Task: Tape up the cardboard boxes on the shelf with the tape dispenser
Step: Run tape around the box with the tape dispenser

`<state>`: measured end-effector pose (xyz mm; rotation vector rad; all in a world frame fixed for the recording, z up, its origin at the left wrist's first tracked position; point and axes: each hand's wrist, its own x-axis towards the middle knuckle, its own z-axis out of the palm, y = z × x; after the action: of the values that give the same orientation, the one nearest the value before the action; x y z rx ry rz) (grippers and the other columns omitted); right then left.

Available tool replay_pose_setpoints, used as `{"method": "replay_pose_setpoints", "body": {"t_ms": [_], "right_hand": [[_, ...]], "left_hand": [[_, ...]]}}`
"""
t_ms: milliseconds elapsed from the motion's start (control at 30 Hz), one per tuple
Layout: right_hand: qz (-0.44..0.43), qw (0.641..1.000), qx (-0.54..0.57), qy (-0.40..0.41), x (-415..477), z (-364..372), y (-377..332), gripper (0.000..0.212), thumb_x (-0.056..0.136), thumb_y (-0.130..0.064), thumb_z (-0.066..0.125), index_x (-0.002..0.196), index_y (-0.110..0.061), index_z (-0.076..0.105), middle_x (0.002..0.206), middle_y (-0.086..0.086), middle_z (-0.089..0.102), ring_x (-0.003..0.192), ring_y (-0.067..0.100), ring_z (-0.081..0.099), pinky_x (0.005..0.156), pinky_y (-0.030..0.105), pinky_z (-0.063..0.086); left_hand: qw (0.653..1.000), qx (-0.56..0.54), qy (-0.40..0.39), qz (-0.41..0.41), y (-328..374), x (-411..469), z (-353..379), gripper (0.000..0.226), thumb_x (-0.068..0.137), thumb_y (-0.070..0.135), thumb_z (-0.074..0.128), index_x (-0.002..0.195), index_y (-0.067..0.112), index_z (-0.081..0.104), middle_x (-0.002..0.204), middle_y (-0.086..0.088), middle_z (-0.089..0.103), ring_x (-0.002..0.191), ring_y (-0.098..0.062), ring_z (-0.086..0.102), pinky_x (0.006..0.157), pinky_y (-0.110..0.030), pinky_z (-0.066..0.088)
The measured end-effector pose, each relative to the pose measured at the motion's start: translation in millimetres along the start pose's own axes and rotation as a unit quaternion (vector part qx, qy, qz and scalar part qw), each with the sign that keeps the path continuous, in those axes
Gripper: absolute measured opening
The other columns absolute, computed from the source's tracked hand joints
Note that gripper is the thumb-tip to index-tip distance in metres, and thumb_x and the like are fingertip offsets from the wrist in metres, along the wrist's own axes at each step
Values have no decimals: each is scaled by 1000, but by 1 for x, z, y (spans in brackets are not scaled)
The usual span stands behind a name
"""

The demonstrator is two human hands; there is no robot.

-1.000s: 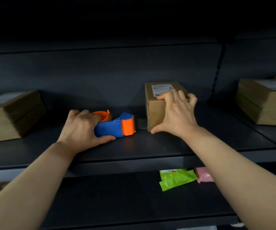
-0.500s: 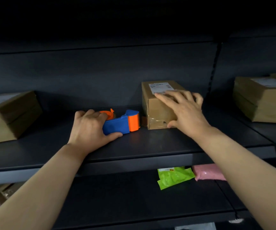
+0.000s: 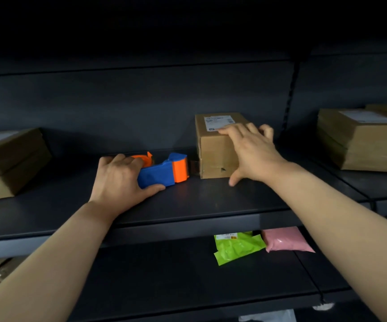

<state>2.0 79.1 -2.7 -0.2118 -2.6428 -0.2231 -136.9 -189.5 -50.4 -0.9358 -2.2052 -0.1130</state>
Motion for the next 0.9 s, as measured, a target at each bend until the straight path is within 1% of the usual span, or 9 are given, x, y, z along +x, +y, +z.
{"method": "replay_pose_setpoints", "body": {"t_ms": [100, 167, 267, 400, 567, 667, 733, 800, 900], "right_hand": [[-3, 994, -6, 109, 12, 7, -25, 92, 63, -81, 58, 124, -13, 50, 128, 4, 55, 122, 23, 49, 114, 47, 12], [-55, 980, -25, 191, 17, 24, -35, 75, 80, -75, 41, 117, -12, 57, 121, 7, 62, 111, 25, 58, 107, 46, 23], [-115, 953, -74, 271, 25, 54, -30, 61, 88, -61, 43, 125, -13, 52, 120, 8, 63, 99, 27, 59, 89, 43, 31], [-122, 933, -111, 322, 38, 68, -22, 56, 89, -59, 44, 125, -16, 46, 115, 7, 64, 96, 25, 55, 83, 41, 31], [-22, 961, -49, 272, 32, 50, -37, 61, 83, -67, 48, 118, -17, 55, 100, 7, 59, 91, 28, 53, 79, 43, 29], [37, 969, 34, 241, 30, 30, -46, 33, 77, -42, 67, 99, -18, 62, 95, 5, 57, 92, 28, 56, 78, 42, 37], [29, 969, 93, 229, 24, 14, -39, 31, 67, -27, 72, 94, -18, 59, 92, 2, 55, 92, 28, 55, 75, 38, 39], [33, 976, 138, 167, 19, -6, -35, 43, 67, -23, 70, 107, -18, 56, 95, -1, 52, 97, 25, 52, 75, 34, 36], [62, 995, 37, 71, 25, -19, -38, 53, 81, -40, 60, 131, -25, 50, 122, 3, 50, 116, 25, 45, 89, 38, 38]], "left_hand": [[1000, -3, -5, 1, 1, 0, -1, 73, 66, 79, 45, 101, 20, 70, 85, -1, 71, 82, -26, 63, 77, -40, 40], [1000, -11, 2, 1, -1, 0, 0, 72, 66, 78, 45, 101, 20, 70, 87, 0, 72, 82, -25, 63, 77, -39, 41], [1000, -21, 8, 1, -2, -2, 2, 71, 67, 78, 46, 101, 20, 69, 89, 2, 72, 81, -24, 62, 78, -39, 41], [999, -32, 11, -3, -4, -1, 5, 71, 67, 78, 47, 102, 21, 69, 91, 3, 72, 82, -23, 62, 79, -39, 42], [1000, -29, 0, -3, -2, -1, 0, 74, 65, 80, 47, 105, 21, 69, 93, 3, 72, 85, -22, 62, 81, -40, 43], [999, -46, 17, 1, -2, -4, -4, 73, 63, 80, 49, 104, 22, 68, 89, 4, 71, 83, -21, 63, 84, -41, 42], [995, -72, 49, 39, 0, -6, -6, 70, 64, 80, 53, 98, 21, 66, 84, 5, 68, 79, -19, 63, 86, -41, 40], [989, -85, 66, 102, 5, -6, -8, 67, 67, 79, 57, 96, 19, 64, 82, 6, 66, 77, -18, 61, 88, -42, 40], [984, -92, 53, 145, 15, -1, -10, 67, 72, 79, 55, 100, 19, 64, 85, 7, 66, 78, -16, 60, 91, -42, 39]]}}
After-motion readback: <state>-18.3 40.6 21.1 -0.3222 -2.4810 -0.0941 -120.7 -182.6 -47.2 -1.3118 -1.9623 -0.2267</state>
